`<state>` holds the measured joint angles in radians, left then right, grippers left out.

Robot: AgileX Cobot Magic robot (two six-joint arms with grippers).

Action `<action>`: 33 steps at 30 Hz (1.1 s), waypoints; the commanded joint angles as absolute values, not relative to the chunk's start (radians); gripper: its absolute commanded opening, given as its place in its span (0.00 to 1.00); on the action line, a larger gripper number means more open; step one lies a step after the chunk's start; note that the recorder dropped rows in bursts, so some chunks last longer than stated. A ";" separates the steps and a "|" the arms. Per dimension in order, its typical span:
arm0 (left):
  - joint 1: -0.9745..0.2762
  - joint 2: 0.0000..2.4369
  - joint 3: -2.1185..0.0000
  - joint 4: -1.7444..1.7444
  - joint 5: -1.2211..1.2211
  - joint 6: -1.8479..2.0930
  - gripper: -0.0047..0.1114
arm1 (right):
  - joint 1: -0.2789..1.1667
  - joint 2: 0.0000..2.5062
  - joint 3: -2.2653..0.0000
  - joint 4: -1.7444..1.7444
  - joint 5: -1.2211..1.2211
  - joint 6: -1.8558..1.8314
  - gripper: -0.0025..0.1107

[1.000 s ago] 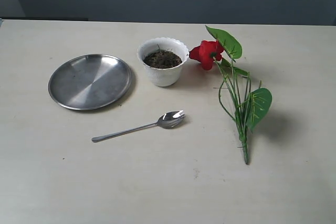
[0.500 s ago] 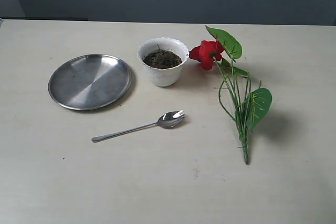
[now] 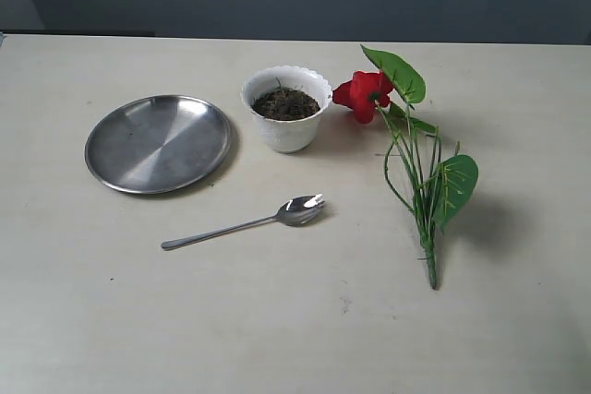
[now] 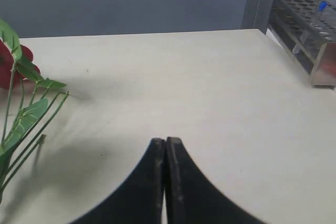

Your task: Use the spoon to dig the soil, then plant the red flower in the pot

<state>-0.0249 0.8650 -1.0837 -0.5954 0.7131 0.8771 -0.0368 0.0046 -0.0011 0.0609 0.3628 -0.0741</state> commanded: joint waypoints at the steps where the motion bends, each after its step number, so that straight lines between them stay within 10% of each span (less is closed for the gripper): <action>1: -0.079 0.970 -1.132 -0.605 0.763 0.922 0.05 | -0.035 0.000 0.000 0.060 0.360 -0.075 0.02; 33: -0.292 1.421 -1.232 -0.521 0.719 0.867 0.15 | -0.035 0.000 0.000 0.060 0.360 -0.075 0.02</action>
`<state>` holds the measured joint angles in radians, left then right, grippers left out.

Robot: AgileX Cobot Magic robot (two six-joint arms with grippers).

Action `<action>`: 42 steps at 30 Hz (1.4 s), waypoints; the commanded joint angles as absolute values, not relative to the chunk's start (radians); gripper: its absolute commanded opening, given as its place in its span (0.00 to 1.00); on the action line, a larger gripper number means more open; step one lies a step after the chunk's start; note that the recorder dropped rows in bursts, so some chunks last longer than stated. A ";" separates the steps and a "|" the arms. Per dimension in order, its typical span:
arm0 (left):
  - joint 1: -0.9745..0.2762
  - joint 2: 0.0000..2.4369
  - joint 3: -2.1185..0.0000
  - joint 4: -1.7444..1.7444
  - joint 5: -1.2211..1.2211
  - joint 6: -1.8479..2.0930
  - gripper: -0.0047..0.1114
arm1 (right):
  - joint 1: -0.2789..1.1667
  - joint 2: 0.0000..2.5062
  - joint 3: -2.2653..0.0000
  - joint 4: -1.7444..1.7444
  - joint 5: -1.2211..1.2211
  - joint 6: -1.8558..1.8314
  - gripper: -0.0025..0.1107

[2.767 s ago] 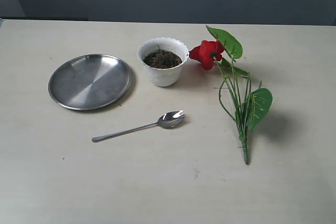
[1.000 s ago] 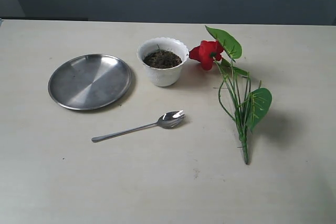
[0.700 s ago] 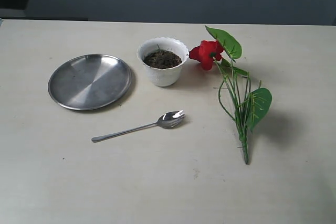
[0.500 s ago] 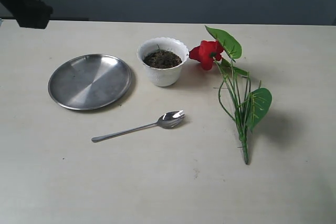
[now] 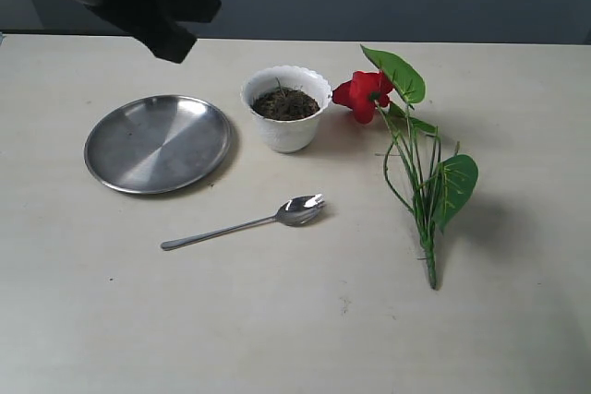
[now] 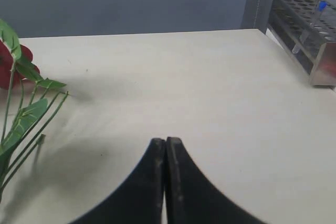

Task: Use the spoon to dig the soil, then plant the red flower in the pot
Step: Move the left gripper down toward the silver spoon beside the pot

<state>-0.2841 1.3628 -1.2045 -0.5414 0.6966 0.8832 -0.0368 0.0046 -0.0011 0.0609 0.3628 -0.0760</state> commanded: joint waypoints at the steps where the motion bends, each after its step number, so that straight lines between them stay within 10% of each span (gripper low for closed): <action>1: -0.292 1.431 -1.240 -0.520 0.725 0.867 0.19 | -0.035 0.000 0.000 0.060 0.360 -0.075 0.02; 17: -0.353 1.671 -1.453 -0.304 0.941 0.668 0.53 | -0.035 0.000 0.000 0.060 0.360 -0.075 0.02; 42: -0.481 1.923 -1.464 -0.214 0.944 0.689 0.53 | -0.035 0.000 0.000 0.060 0.360 -0.075 0.02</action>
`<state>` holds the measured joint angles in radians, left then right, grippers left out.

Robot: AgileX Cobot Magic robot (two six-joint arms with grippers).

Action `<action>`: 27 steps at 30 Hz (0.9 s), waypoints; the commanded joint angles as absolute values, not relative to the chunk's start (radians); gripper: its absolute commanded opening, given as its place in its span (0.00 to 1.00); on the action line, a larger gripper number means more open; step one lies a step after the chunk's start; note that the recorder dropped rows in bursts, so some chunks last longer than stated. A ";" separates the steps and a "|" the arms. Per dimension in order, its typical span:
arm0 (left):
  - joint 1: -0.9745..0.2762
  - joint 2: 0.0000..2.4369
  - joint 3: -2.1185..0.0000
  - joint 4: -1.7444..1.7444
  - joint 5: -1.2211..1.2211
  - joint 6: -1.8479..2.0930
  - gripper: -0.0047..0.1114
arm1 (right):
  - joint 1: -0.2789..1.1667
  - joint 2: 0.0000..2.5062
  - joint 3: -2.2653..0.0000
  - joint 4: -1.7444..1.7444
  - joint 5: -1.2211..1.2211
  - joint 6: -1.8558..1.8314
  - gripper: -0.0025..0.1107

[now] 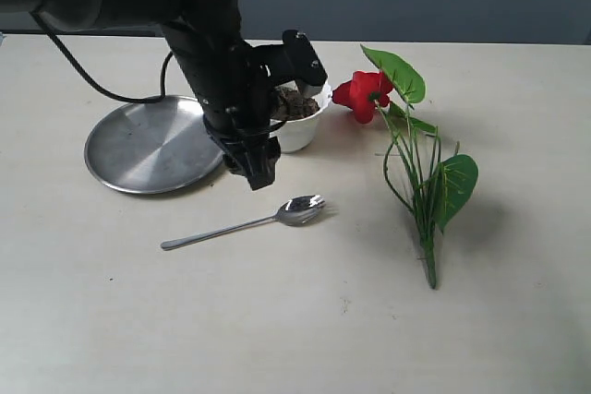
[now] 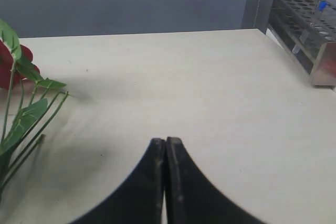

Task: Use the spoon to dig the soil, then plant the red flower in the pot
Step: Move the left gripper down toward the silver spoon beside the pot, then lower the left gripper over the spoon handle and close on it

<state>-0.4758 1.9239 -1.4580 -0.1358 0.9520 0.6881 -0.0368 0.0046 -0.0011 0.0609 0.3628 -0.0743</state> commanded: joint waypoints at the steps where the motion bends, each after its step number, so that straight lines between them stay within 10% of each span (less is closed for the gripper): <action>1: -0.481 1.923 -1.464 -0.221 0.943 0.689 0.53 | -0.035 0.000 0.000 0.060 0.360 -0.075 0.02; 27: -0.481 2.071 -1.467 -0.149 0.967 0.832 0.52 | -0.035 0.000 0.000 0.060 0.360 -0.075 0.02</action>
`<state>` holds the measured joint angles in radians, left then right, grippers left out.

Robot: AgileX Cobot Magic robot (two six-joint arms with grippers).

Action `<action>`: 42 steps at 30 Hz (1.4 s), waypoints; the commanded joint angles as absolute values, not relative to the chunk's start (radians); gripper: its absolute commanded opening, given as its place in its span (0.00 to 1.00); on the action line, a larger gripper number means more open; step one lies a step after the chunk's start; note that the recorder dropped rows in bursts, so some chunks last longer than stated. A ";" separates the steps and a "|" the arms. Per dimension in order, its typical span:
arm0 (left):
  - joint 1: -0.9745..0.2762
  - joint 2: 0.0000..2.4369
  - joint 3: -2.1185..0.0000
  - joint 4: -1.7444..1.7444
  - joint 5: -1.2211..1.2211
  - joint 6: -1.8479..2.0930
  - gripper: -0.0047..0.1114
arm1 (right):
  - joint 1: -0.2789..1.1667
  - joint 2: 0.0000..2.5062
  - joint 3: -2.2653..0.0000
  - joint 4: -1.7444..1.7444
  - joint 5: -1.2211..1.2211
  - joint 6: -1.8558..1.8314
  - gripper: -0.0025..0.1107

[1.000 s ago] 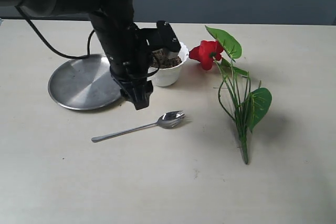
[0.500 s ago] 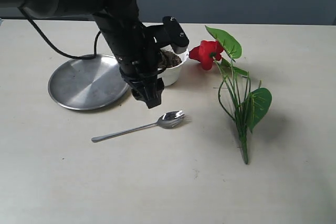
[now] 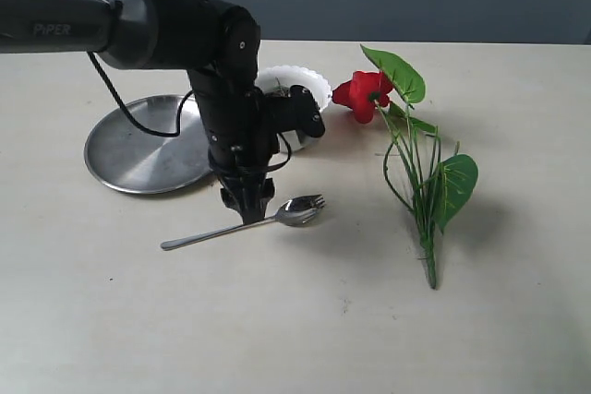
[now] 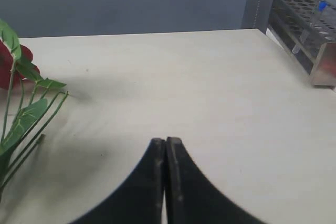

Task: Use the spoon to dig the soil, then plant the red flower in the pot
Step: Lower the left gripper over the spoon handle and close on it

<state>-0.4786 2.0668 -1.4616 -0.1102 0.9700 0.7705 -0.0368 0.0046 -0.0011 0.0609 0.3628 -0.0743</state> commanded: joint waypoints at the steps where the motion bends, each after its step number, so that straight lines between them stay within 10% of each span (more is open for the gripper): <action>1: -0.481 2.071 -1.467 -0.156 0.965 0.844 0.52 | -0.035 0.000 0.000 0.060 0.360 -0.075 0.02; 42: -0.481 2.179 -1.467 -0.211 0.915 0.840 0.50 | -0.035 0.000 0.000 0.060 0.360 -0.075 0.02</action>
<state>-0.4786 2.1601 -1.4700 -0.2023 0.9199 0.8650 -0.0368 0.0046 -0.0011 0.0609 0.3628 -0.0743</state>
